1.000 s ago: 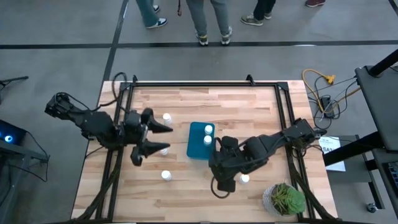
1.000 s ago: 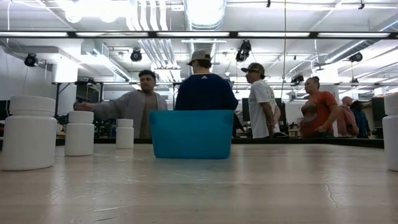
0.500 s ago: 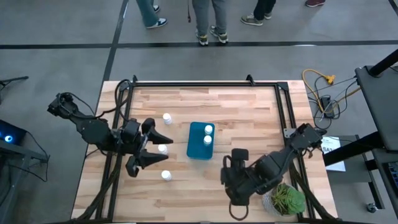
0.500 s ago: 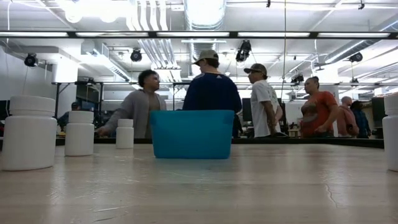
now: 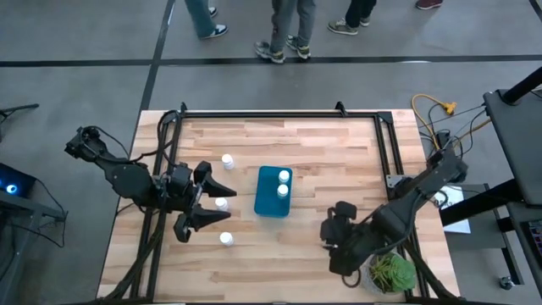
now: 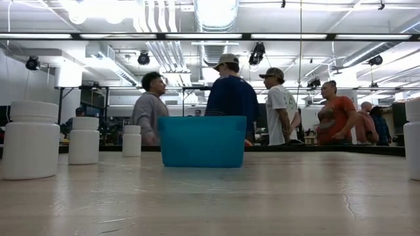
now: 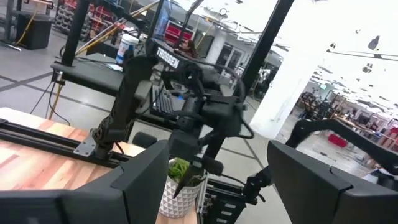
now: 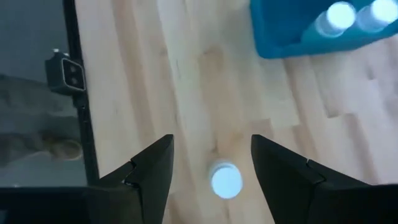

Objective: Pick and place pill bottles into a basket
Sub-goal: Put the white medicine bottle into the container

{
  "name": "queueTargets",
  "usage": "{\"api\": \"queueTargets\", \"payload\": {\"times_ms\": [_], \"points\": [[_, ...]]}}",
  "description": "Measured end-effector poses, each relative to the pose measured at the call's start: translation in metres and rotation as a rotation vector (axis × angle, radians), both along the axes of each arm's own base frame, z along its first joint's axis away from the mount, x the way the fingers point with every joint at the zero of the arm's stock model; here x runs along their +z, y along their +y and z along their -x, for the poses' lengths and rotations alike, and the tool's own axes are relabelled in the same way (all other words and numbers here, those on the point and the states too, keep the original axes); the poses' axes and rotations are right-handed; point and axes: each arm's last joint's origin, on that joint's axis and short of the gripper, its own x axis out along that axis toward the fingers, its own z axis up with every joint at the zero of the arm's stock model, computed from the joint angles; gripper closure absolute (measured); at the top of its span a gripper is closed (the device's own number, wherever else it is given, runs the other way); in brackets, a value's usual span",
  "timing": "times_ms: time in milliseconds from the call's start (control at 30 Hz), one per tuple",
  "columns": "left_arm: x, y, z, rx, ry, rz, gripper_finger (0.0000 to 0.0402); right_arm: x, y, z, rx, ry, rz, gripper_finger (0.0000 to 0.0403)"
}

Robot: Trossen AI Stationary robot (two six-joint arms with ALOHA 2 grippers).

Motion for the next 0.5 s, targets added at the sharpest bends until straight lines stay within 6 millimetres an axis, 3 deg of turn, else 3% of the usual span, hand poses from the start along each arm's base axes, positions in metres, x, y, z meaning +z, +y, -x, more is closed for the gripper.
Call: {"api": "queueTargets", "payload": {"times_ms": [267, 500], "points": [[0.0, 0.0, 0.0, 0.004, 0.002, 0.001, 0.0146, -0.048, -0.015, 0.023, 0.019, 0.086, -0.082, 0.0197], [-0.002, 0.0, 0.0, 0.004, 0.006, -0.002, 0.0146, -0.075, -0.016, 0.028, 0.043, 0.13, -0.128, 0.0197]]}}
